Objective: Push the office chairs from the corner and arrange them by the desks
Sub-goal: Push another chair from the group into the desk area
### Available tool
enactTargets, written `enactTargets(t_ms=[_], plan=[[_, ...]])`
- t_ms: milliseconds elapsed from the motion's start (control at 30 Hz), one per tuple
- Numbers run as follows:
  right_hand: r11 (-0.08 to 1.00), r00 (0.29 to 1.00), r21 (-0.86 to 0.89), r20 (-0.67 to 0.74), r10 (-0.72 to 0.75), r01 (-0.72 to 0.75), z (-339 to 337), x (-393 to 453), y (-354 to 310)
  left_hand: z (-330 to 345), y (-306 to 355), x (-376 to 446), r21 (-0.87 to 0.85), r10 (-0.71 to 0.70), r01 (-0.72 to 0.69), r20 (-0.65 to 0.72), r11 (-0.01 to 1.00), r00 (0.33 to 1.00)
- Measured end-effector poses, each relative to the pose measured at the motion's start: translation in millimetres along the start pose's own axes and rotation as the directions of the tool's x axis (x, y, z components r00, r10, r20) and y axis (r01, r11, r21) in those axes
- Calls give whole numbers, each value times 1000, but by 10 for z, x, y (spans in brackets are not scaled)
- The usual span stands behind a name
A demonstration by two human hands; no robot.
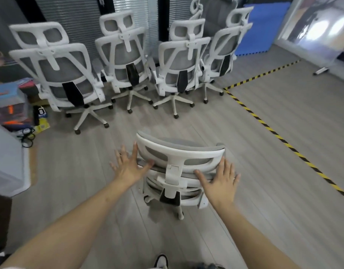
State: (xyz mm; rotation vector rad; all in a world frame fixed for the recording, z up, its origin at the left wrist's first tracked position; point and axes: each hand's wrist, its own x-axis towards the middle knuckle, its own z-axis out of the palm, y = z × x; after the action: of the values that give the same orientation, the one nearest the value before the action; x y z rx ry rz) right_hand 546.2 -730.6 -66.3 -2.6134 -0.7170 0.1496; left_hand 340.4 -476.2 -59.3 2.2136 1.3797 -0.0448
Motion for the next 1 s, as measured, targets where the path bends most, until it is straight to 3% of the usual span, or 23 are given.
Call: enactTargets(t_ms=[400,800,1000], plan=[[993,990,23,-81,113,-112,-316,-44,747,363,785,-110,50,129,-135,110,990,986],[950,950,30,-23,311,-310,-1248,688,2408,1109,2939,73,169,260,-341,372,925,891],[914,914,81,-53,403,-398,-1691,962,3364,1579,4208,60,247,297,-419,412,873,861]])
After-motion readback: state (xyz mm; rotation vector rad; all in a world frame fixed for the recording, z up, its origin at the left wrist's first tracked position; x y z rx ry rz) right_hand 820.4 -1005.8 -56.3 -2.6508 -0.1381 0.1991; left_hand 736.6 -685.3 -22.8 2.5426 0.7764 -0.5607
